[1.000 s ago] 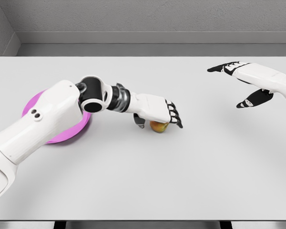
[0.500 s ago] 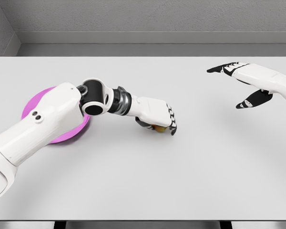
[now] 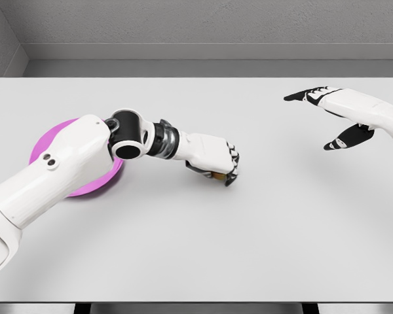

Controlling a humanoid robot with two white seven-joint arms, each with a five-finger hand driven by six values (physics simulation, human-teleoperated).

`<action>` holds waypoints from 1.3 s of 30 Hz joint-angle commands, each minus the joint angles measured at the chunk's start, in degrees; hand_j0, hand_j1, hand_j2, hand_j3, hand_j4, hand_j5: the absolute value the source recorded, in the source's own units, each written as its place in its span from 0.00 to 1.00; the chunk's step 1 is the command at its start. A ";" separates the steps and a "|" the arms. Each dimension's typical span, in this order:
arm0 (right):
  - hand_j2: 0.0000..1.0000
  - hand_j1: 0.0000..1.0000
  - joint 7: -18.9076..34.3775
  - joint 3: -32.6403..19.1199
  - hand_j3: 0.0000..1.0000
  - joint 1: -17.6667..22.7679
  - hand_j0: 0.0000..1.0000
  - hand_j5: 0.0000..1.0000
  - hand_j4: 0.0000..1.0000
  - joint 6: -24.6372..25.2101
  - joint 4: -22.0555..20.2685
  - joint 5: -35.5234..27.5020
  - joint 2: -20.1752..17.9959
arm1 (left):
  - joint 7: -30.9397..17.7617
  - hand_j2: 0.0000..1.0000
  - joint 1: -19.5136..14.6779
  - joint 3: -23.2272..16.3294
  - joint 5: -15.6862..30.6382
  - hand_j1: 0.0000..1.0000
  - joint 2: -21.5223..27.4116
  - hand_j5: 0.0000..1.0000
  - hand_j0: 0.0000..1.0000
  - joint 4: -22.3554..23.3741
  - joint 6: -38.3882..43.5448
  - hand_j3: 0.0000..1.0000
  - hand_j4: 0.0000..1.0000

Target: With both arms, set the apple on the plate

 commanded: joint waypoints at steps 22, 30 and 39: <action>1.00 1.00 -0.03 -0.01 1.00 0.00 1.00 1.00 1.00 0.06 0.01 -0.19 -0.03 | -0.40 0.23 -0.88 4.54 11.79 0.23 12.49 0.23 0.23 -7.78 -0.73 0.23 0.23; 1.00 1.00 -0.03 -0.01 1.00 0.00 1.00 1.00 1.00 0.06 0.88 -0.19 -0.03 | -0.40 0.18 -0.53 8.75 17.25 0.18 27.52 0.18 0.18 -15.60 -0.73 0.18 0.18; 1.00 1.00 -0.03 -0.01 1.00 0.00 1.00 1.00 1.00 0.06 0.88 -0.19 -0.03 | -0.40 0.20 6.06 14.91 17.07 0.20 35.61 0.20 0.20 -15.25 -0.73 0.20 0.20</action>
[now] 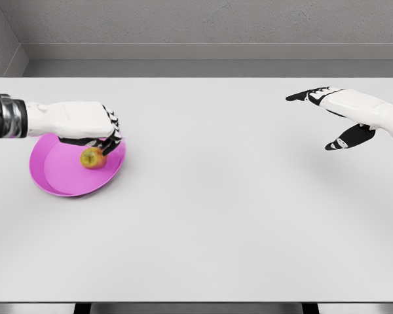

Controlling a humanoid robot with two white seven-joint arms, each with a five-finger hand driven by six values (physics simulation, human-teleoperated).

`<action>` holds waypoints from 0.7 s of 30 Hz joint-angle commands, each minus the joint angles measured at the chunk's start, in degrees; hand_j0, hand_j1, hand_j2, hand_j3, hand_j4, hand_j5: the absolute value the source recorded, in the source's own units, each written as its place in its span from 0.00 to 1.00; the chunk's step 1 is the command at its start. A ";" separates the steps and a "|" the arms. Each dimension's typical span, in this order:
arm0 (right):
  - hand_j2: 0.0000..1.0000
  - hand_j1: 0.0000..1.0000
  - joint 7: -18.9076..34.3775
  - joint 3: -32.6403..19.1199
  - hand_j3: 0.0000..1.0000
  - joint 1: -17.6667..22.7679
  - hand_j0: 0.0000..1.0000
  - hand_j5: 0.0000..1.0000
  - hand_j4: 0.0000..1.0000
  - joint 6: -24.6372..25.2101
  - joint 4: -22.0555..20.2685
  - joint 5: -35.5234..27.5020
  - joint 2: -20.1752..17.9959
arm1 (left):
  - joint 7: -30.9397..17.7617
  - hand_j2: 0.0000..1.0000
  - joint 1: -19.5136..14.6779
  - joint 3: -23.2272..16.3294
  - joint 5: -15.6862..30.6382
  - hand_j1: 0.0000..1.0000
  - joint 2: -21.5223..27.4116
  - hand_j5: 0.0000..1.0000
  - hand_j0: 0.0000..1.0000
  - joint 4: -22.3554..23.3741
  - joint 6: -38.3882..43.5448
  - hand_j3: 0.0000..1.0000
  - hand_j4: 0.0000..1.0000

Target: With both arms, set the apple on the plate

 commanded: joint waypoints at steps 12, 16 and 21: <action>1.00 1.00 -0.03 -0.01 1.00 0.00 1.00 1.00 1.00 0.06 0.01 -0.20 -0.06 | 0.05 1.00 1.40 1.19 11.85 1.00 2.42 1.00 1.00 3.72 0.20 1.00 1.00; 1.00 1.00 -0.03 -0.01 1.00 0.00 1.00 1.00 1.00 0.06 0.01 -0.20 -0.06 | 0.05 1.00 2.72 1.27 20.31 1.00 4.09 1.00 1.00 9.27 0.20 1.00 1.00; 1.00 1.00 -0.03 -0.01 1.00 0.00 1.00 1.00 1.00 0.06 0.10 -0.20 -0.06 | 0.05 1.00 3.78 3.47 21.10 1.00 4.88 1.00 1.00 13.93 0.20 1.00 1.00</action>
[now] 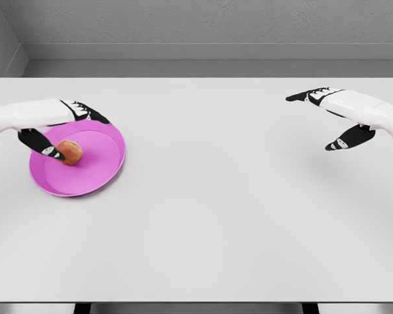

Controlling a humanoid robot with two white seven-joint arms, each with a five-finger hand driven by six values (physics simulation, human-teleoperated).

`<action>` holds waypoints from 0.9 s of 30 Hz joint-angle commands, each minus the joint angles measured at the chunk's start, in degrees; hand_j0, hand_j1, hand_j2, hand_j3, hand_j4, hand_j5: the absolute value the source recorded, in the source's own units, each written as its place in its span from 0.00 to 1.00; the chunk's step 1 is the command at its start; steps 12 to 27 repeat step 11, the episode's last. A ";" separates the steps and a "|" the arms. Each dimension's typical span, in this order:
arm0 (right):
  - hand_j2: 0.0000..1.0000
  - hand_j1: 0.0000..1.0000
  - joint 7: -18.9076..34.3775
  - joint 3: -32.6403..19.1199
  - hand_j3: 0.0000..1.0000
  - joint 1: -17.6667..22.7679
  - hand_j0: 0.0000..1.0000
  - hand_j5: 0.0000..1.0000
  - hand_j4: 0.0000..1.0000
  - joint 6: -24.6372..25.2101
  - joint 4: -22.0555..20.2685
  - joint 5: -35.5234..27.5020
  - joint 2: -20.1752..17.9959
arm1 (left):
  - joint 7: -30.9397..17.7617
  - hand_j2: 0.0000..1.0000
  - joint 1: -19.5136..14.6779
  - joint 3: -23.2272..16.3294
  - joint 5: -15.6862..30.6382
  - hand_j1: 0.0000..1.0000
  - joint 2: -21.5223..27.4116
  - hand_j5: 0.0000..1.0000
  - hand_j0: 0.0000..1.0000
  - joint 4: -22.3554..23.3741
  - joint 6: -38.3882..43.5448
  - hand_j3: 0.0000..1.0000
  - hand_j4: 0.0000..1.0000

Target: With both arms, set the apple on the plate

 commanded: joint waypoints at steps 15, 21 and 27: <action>1.00 1.00 -0.02 -0.01 1.00 0.00 1.00 1.00 1.00 0.06 1.00 -0.12 0.03 | 0.02 1.00 0.88 1.91 1.49 1.00 0.29 1.00 1.00 3.82 0.16 1.00 1.00; 1.00 1.00 -0.02 -0.01 1.00 0.00 1.00 1.00 1.00 0.06 1.00 -0.12 0.03 | 0.02 1.00 0.88 1.91 1.49 1.00 0.29 1.00 1.00 3.82 0.16 1.00 1.00; 1.00 1.00 -0.02 -0.01 1.00 0.00 1.00 1.00 1.00 0.06 1.00 -0.12 0.03 | 0.02 1.00 0.88 1.91 1.49 1.00 0.29 1.00 1.00 3.82 0.16 1.00 1.00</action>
